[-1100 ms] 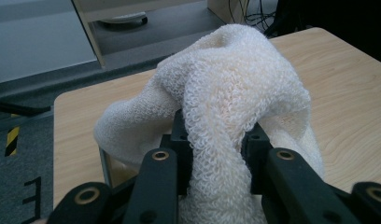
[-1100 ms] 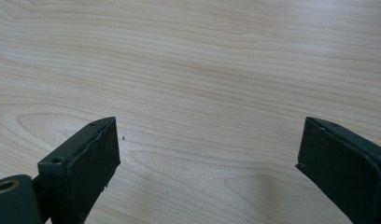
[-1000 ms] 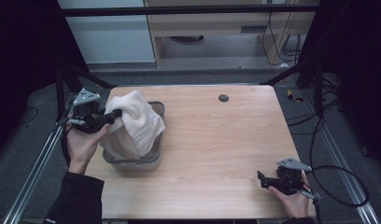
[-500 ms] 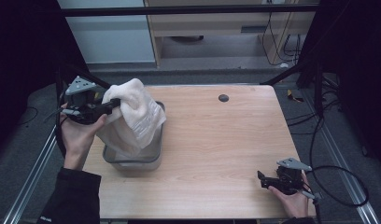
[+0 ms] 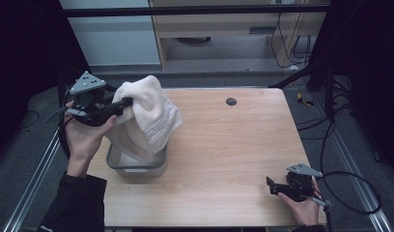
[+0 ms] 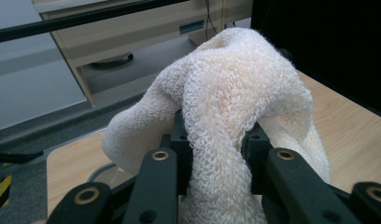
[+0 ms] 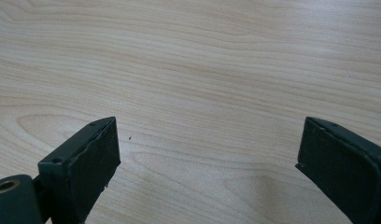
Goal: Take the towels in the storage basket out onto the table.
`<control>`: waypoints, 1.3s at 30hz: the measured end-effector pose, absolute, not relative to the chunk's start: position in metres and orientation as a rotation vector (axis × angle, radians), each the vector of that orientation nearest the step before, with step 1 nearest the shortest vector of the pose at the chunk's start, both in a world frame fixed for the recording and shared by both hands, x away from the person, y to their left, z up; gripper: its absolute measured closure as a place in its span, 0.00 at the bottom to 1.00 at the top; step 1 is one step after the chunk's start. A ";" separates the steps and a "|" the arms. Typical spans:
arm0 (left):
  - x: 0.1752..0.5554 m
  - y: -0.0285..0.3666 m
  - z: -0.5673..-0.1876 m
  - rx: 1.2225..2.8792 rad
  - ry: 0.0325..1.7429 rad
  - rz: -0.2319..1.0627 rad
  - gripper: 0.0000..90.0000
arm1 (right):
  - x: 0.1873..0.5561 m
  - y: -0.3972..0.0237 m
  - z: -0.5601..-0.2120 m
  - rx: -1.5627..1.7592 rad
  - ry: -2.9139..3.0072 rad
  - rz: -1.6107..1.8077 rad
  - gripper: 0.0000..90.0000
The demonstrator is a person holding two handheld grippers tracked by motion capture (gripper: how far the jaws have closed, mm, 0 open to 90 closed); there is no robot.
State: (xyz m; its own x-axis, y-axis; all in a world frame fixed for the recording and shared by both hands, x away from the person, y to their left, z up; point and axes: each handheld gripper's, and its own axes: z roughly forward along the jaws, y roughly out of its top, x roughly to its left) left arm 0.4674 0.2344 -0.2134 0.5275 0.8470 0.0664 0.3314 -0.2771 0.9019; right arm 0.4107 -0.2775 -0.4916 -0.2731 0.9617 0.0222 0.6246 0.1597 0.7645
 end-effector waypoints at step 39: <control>0.473 0.128 -0.208 1.968 0.768 0.621 0.80 | 0.411 -0.277 -0.492 1.506 1.979 0.941 0.06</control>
